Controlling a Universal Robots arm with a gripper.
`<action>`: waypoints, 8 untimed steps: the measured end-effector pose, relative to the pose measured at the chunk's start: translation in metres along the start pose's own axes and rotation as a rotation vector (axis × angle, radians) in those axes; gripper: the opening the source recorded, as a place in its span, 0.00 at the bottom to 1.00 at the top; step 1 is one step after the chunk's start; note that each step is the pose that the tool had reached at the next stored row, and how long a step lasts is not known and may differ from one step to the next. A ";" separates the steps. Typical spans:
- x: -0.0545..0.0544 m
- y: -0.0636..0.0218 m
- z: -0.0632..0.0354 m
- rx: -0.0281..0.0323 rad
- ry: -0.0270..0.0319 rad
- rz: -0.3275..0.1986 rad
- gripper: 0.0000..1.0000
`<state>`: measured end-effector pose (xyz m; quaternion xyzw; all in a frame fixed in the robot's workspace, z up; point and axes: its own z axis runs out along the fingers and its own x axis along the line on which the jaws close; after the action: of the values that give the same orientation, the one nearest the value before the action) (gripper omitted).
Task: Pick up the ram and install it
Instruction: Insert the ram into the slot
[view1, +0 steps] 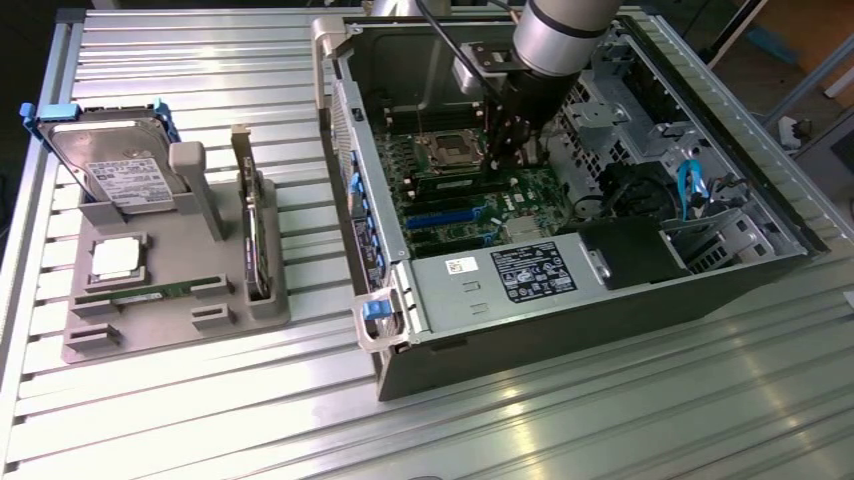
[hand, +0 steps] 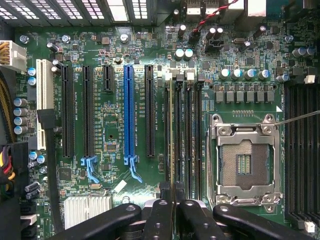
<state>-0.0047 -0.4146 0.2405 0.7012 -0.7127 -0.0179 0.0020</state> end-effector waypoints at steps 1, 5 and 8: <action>0.000 0.0000 0.0003 -0.0002 0.0004 0.000 0.12; 0.000 0.0000 0.0008 -0.0002 0.0004 0.000 0.12; 0.000 0.0000 0.0008 -0.0001 0.0000 0.000 0.12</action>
<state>-0.0047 -0.4146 0.2397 0.7012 -0.7127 -0.0179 0.0020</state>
